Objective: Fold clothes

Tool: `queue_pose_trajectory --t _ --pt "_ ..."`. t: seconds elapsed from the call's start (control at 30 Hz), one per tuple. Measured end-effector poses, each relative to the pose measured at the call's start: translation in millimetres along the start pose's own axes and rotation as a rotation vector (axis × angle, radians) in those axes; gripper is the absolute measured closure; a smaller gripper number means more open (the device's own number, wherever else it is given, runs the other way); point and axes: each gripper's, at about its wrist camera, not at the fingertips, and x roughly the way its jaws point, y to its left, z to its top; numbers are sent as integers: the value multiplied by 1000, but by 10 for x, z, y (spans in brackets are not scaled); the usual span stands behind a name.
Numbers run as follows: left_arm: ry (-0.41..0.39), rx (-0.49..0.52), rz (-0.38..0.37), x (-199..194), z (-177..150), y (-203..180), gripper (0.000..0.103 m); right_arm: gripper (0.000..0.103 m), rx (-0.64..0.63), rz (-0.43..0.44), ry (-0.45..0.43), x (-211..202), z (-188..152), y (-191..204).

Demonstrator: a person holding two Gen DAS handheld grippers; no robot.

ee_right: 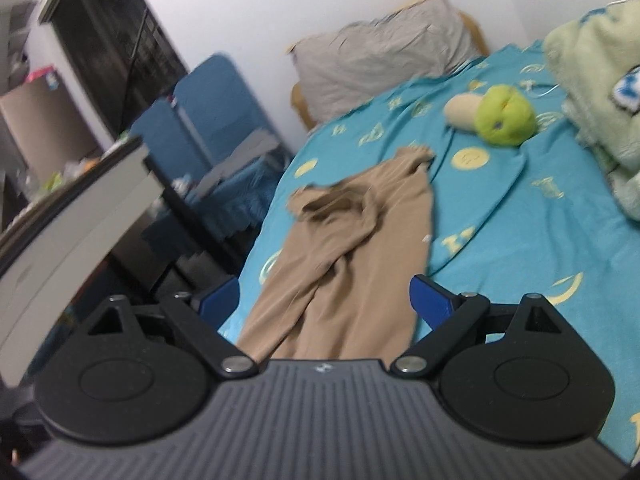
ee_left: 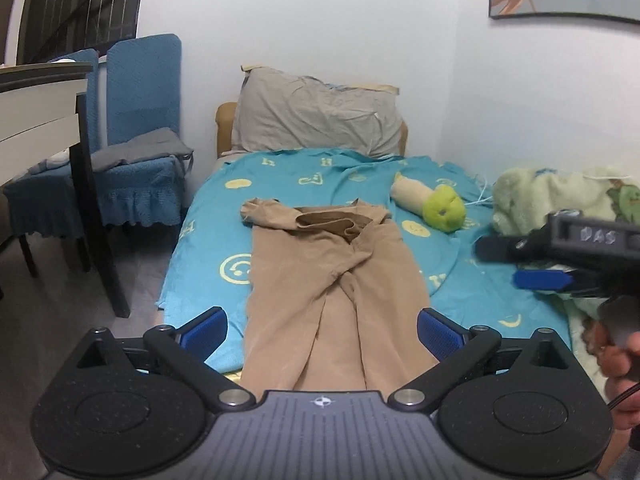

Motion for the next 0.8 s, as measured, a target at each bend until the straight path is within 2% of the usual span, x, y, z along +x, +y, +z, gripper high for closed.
queue_pose_trajectory --t 0.2,0.37,0.5,0.57,0.67,0.73,0.77,0.8 --pt "-35 -14 -9 57 -18 172 1 10 -121 -24 47 530 281 304" --pt "-42 -81 4 263 -24 391 1 10 -315 -21 46 1446 562 546" --pt "38 -184 -45 530 -140 540 1 10 -524 -75 61 2239 589 640" --pt "88 -185 -53 665 -204 552 1 10 -616 -71 80 2563 568 655" --pt "126 -200 -59 838 -249 596 1 12 -670 -107 131 2872 542 607" --pt "147 -216 -63 919 -279 629 1 43 -705 -131 165 3078 525 575" --pt "157 -223 -66 948 -299 642 1 61 -651 -131 148 3072 571 498" --pt "162 -223 -69 961 -324 647 1 74 -597 -130 131 3067 617 422"
